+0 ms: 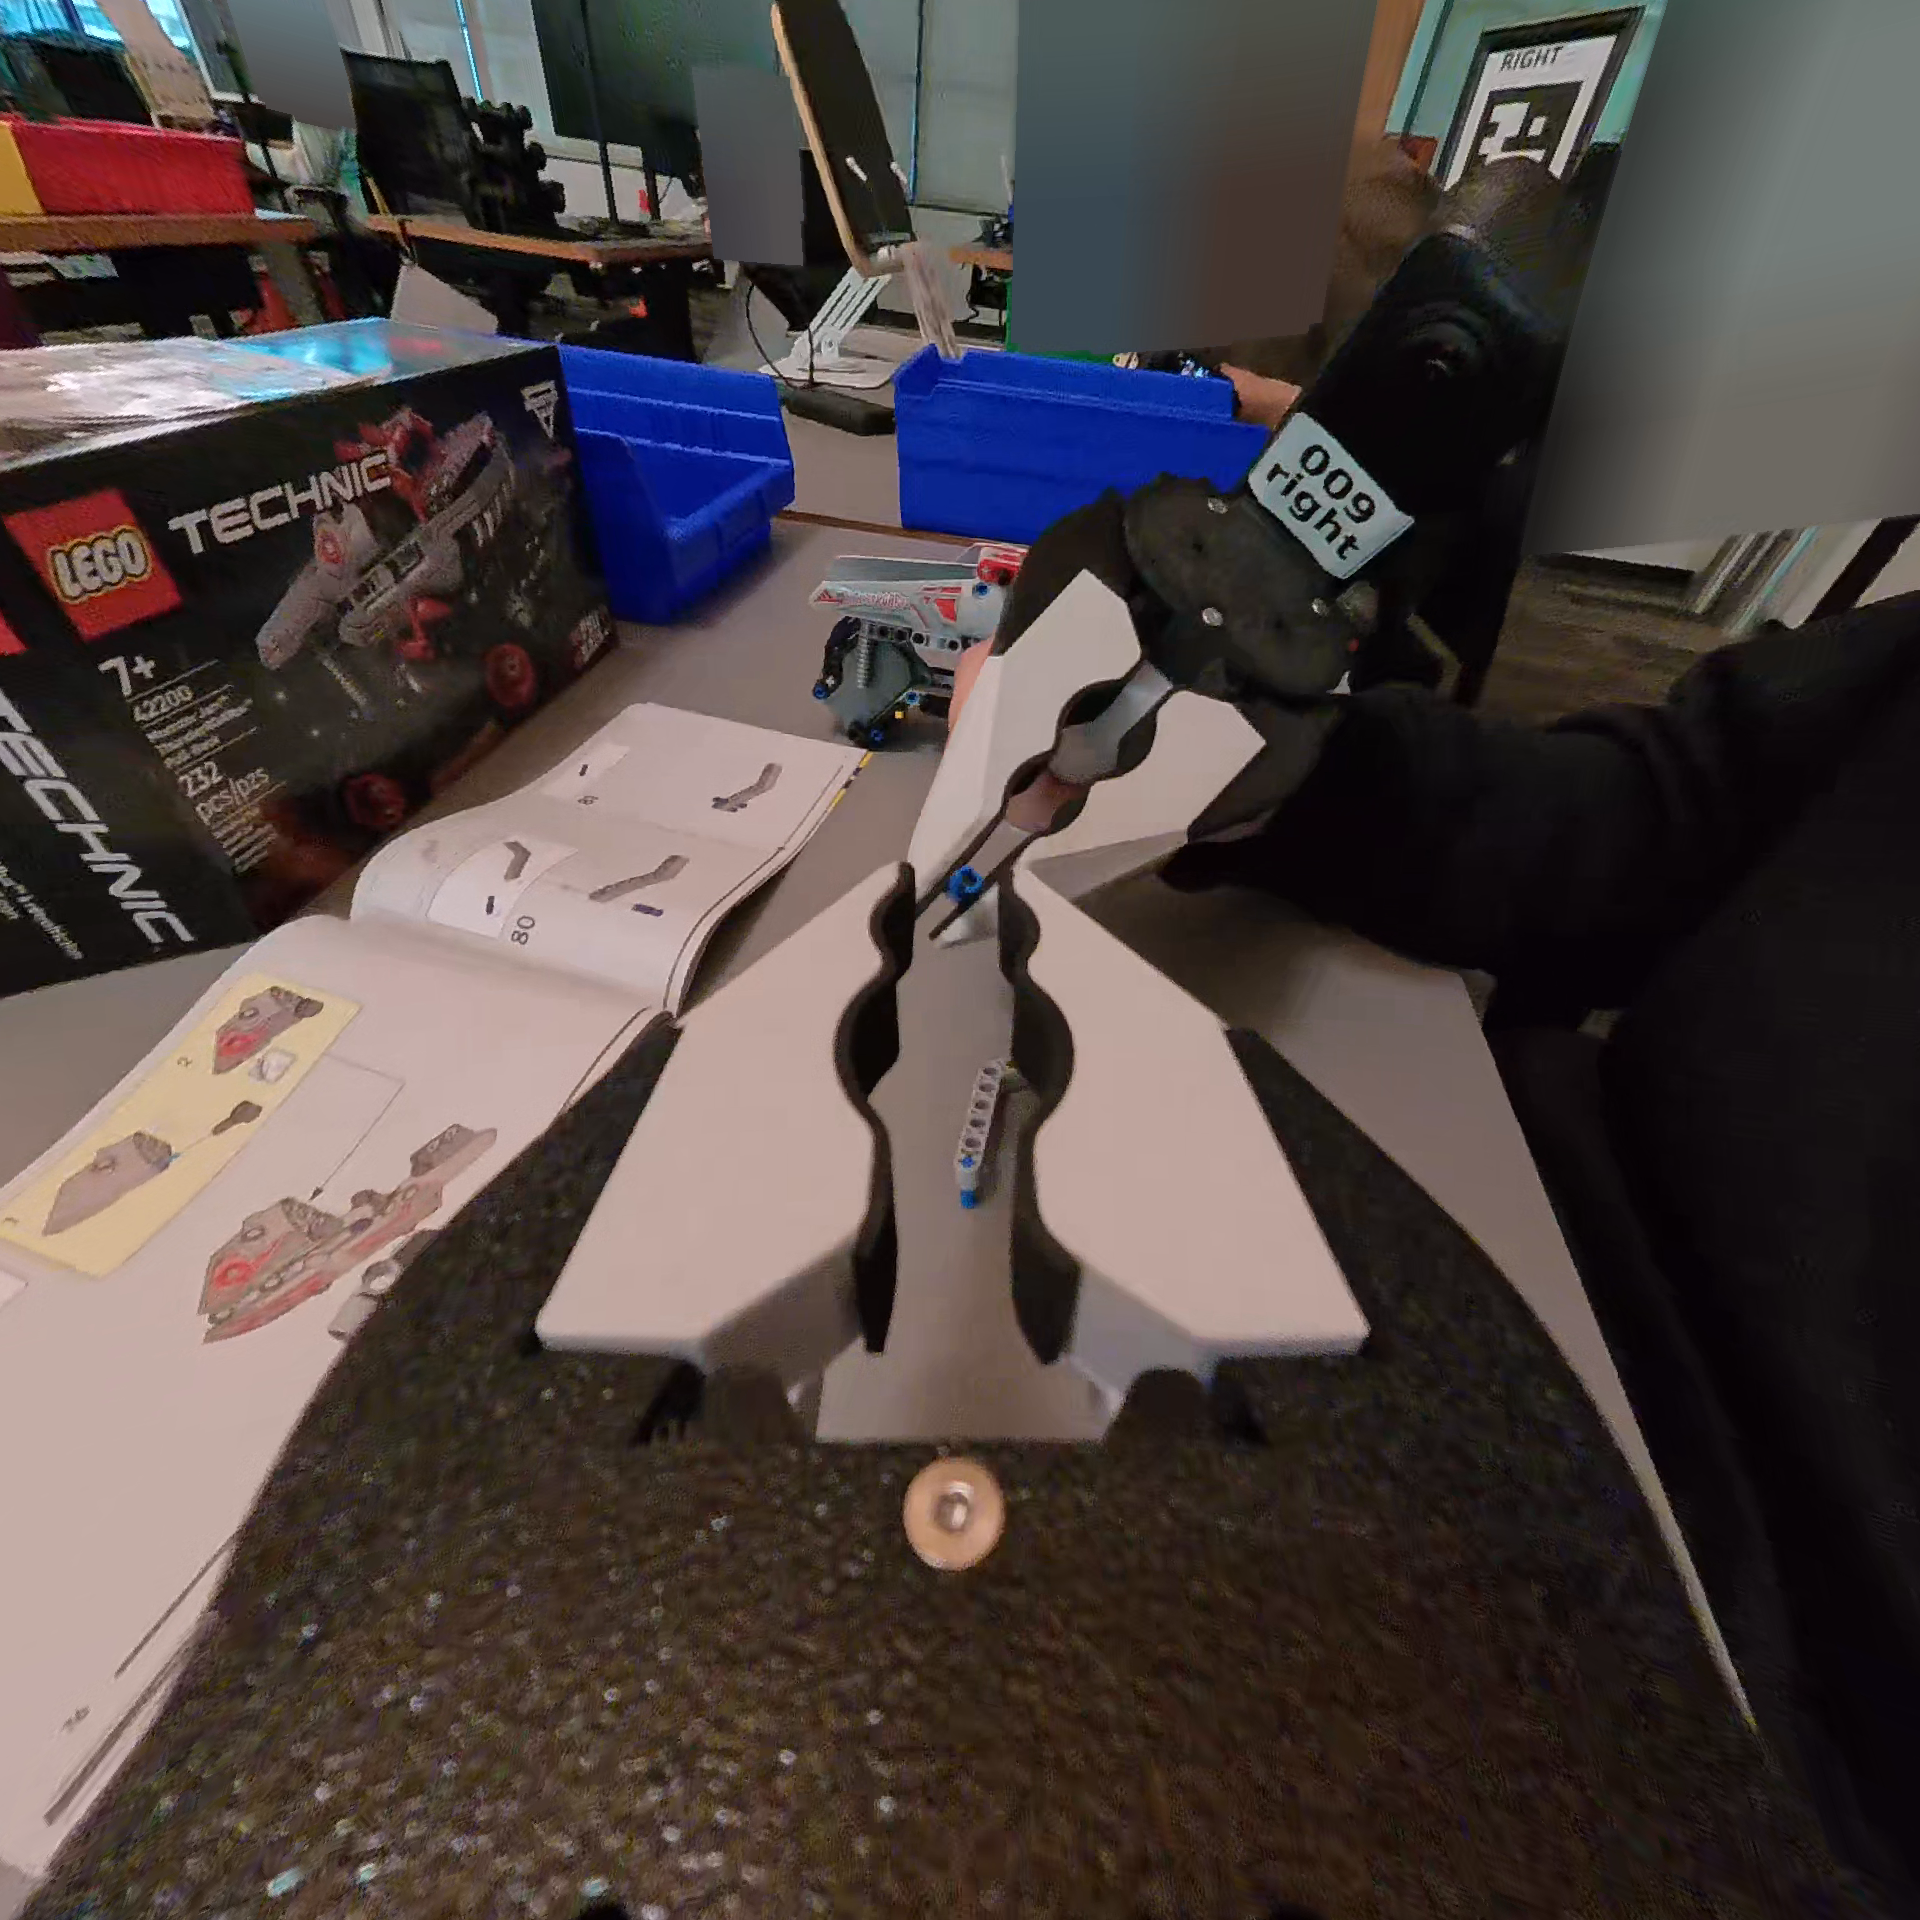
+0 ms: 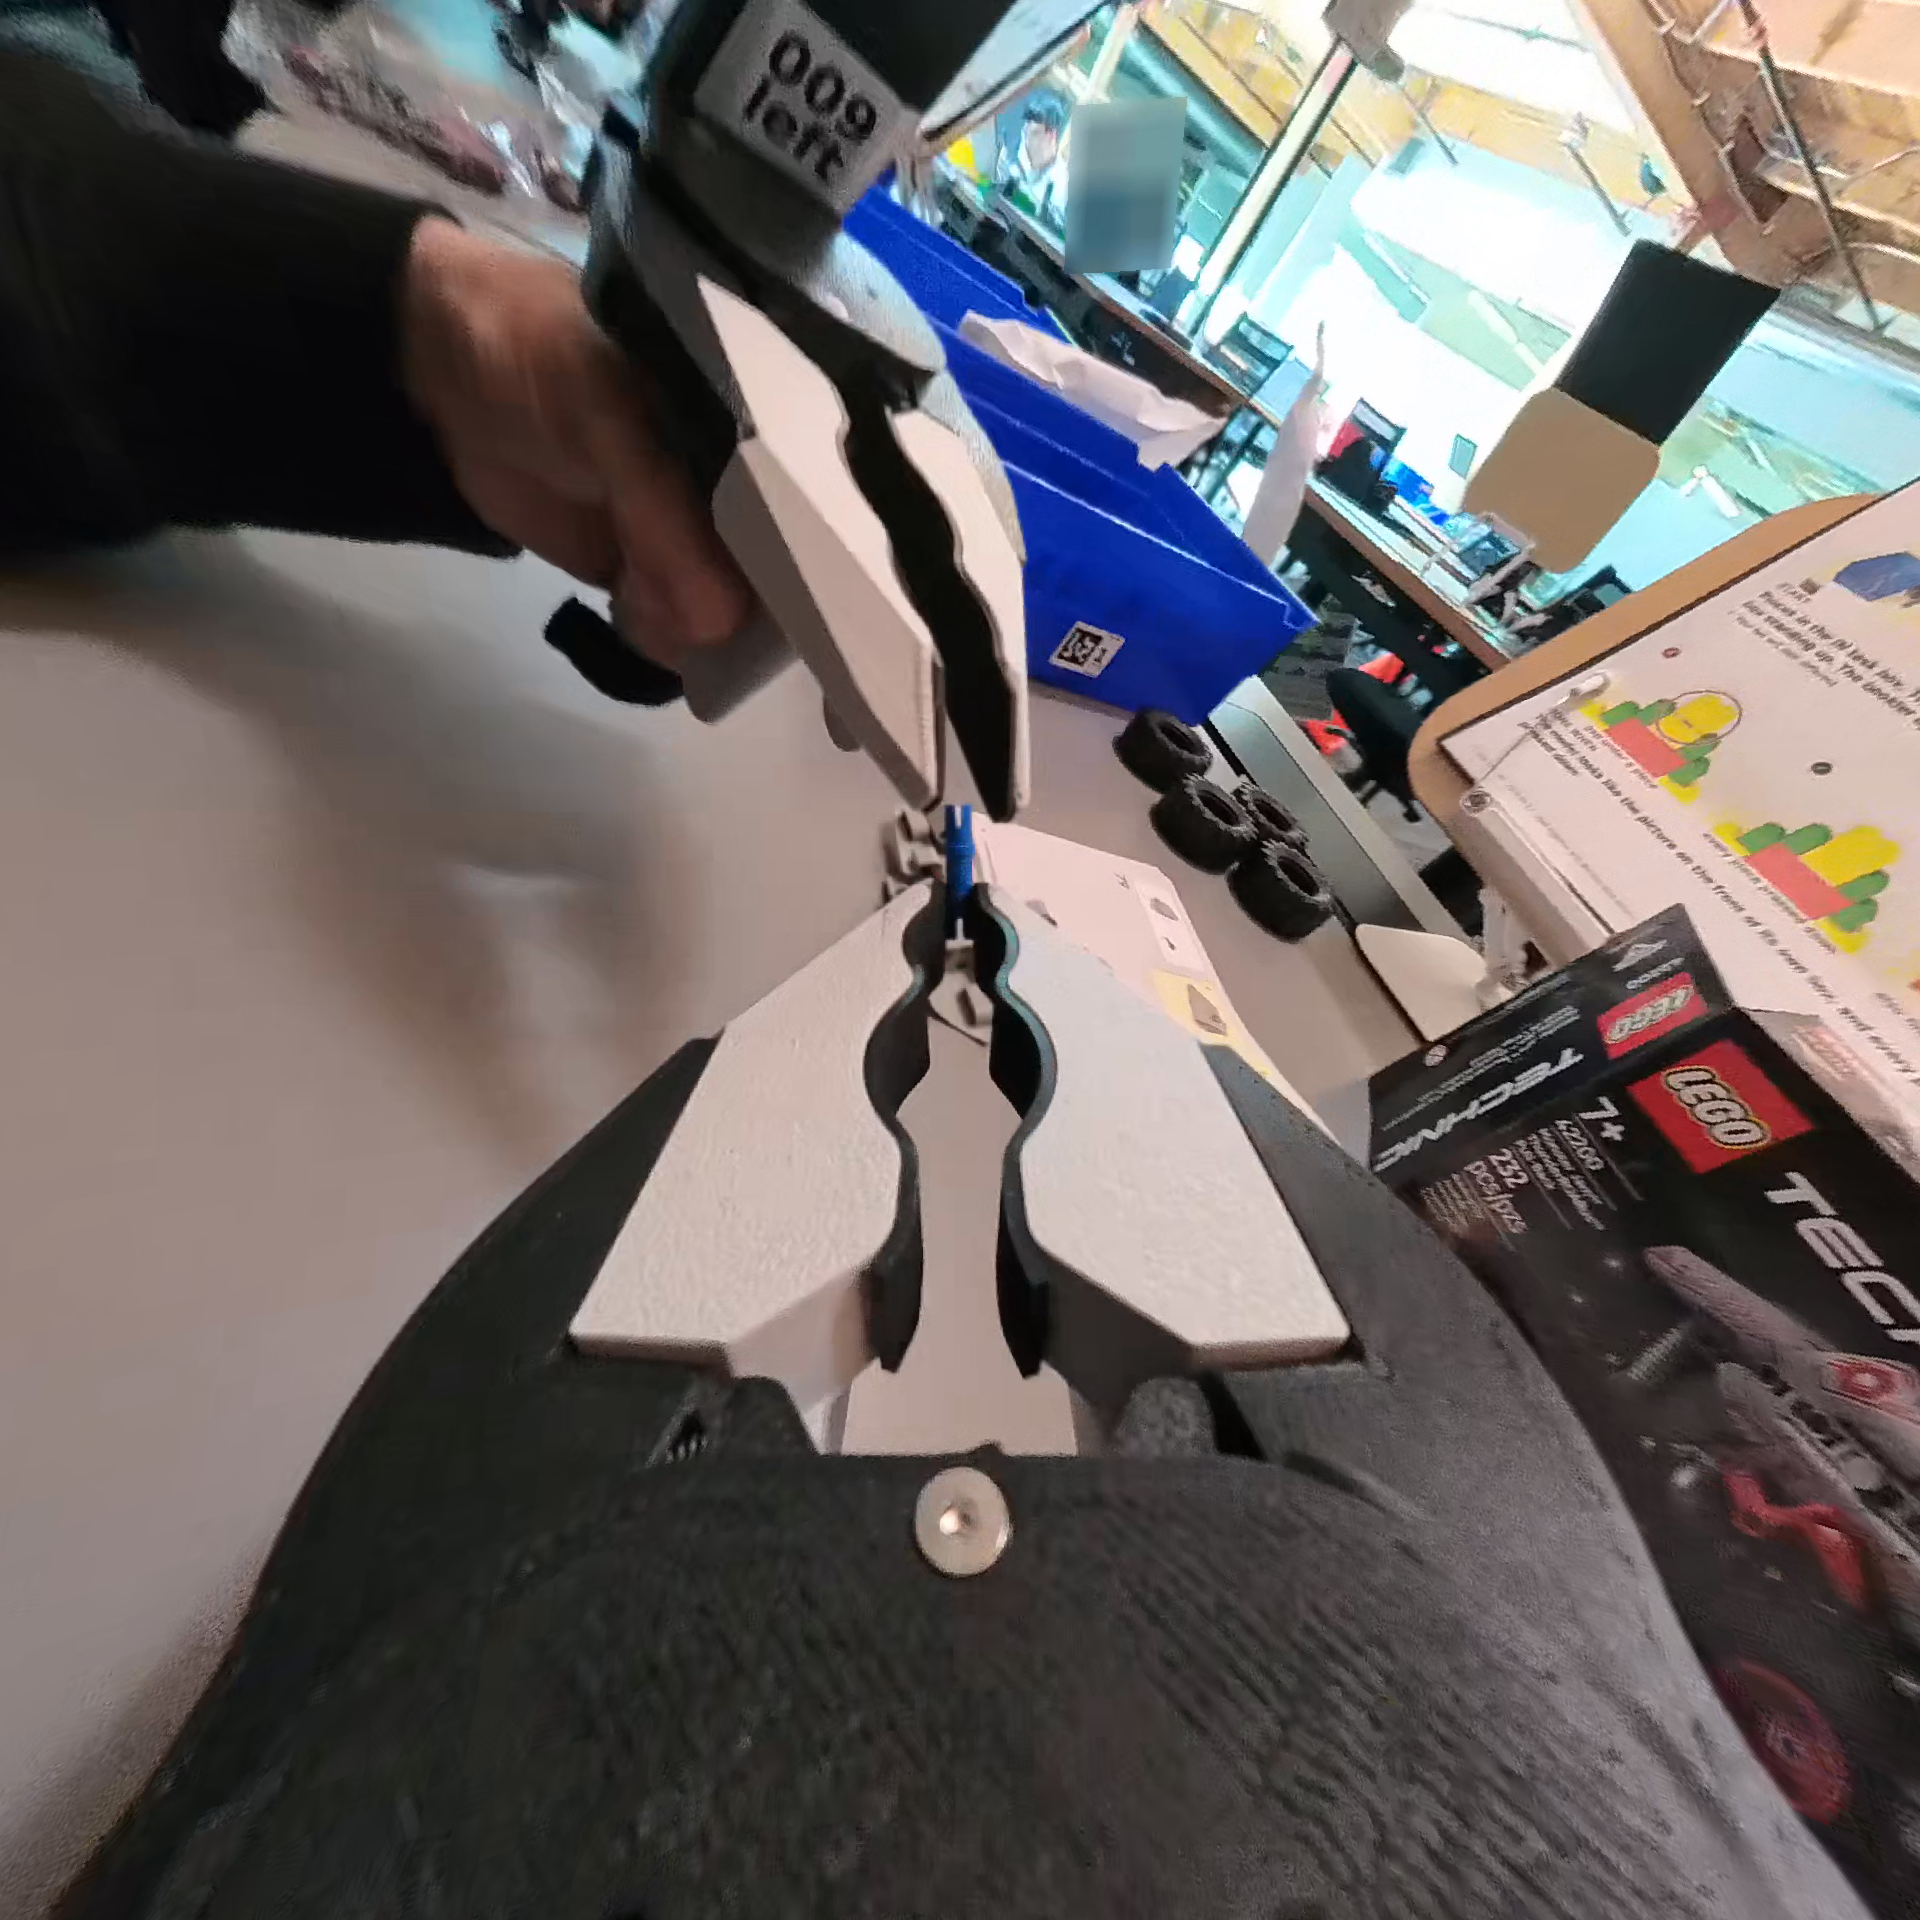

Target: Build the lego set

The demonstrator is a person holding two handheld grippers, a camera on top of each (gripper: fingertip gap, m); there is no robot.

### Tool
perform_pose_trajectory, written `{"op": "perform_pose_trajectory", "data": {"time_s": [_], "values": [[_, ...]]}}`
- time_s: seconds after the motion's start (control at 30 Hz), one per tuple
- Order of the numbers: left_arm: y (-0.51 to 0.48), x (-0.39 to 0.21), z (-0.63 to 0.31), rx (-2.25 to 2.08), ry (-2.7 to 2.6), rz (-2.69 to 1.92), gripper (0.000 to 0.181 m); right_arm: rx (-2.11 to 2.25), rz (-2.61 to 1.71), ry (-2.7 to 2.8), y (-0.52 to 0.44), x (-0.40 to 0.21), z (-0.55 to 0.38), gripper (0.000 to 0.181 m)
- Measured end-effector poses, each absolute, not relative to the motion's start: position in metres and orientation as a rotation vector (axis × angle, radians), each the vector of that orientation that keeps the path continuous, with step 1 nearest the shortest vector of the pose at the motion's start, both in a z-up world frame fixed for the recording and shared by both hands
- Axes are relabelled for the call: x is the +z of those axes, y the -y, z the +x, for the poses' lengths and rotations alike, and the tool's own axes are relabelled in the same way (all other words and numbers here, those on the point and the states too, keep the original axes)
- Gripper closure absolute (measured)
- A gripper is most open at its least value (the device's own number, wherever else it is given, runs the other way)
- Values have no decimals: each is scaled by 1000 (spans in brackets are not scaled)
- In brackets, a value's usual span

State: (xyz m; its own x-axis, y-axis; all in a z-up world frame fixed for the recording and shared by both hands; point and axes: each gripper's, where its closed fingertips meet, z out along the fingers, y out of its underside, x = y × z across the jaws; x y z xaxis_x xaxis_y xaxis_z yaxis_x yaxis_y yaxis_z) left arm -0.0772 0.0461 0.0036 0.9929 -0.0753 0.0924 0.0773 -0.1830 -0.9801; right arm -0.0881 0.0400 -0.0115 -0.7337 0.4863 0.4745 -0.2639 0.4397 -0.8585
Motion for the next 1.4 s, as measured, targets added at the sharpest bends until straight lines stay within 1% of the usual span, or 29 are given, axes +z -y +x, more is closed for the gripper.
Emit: {"op": "perform_pose_trajectory", "data": {"time_s": [0.07,0.17,0.5,0.53,0.57,0.6,0.63,0.7,0.93,1.0,1.07,1.23,1.4], "values": [[-47,4,-75,-138,-12,-1741,170,1387,-195,1984,-38,-10,-87,180],[-49,-1,-72,-127,-41,-1759,178,1413,-195,1995,-34,-10,-85,180],[-47,0,-69,-70,-150,-1707,179,1595,-269,2038,-31,-10,-80,179],[-47,-1,-69,-78,-154,-1710,177,1616,-273,2036,-31,-8,-79,179],[-46,-2,-67,-100,-165,-1717,170,1630,-278,2035,-32,-8,-79,179],[-45,-4,-63,-132,-184,-1726,167,1641,-287,2033,-33,-7,-80,179],[-45,-4,-62,-142,-191,-1724,168,1655,-293,2033,-34,-7,-79,179],[-46,-4,-65,-81,-200,-1718,176,1659,-272,2053,-33,-8,-77,179],[-47,-5,-64,-15,-270,-1717,176,1671,-271,2077,-33,-11,-75,179],[-48,-1,-68,-11,-231,-1697,168,1692,-273,2074,-33,-10,-74,179],[-46,-3,-67,-42,-236,-1711,173,1704,-268,2090,-32,-11,-73,179],[-44,-9,-60,-111,-266,-1751,179,1694,-252,2125,-28,-16,-70,179],[-43,-12,-57,-156,-295,-1761,179,1721,-234,2163,-26,-19,-66,179]]}}
